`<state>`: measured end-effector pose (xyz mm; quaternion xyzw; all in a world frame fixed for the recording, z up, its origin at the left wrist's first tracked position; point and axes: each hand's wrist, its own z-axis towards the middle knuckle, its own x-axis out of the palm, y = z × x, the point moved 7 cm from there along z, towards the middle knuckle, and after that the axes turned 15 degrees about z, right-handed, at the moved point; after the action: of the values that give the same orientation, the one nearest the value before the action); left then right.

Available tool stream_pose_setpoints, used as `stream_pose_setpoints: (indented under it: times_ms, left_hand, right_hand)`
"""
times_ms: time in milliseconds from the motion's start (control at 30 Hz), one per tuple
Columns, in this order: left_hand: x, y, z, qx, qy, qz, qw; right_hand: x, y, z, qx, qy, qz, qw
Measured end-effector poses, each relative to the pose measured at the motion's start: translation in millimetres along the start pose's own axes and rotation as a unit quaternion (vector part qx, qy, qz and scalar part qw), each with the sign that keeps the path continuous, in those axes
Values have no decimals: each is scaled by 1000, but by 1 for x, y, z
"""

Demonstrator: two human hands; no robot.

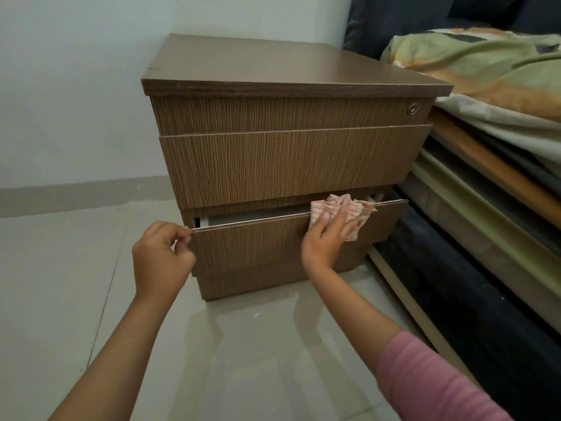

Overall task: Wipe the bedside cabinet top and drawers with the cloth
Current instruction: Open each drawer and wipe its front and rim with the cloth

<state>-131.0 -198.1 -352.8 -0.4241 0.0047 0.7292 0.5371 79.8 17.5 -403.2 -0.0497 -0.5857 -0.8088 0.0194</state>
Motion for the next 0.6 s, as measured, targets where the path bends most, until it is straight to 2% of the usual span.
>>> stream_pose_setpoints:
  times_ms: [300, 400, 500, 600]
  left_hand:
    - [4, -2, -7, -20, -34, 1, 999]
    - [4, -2, -6, -16, -28, 6, 999]
    - [5, 2, -2, -21, -15, -3, 1000]
    - [6, 5, 0, -47, -11, -12, 999]
  right_hand:
    - [-63, -15, 70, -6, -65, -31, 997]
    - [-77, -20, 81, 22, -125, -6, 992]
    - [-74, -31, 76, 85, -187, 38, 978]
    - [-59, -33, 62, 82, -184, 52, 978]
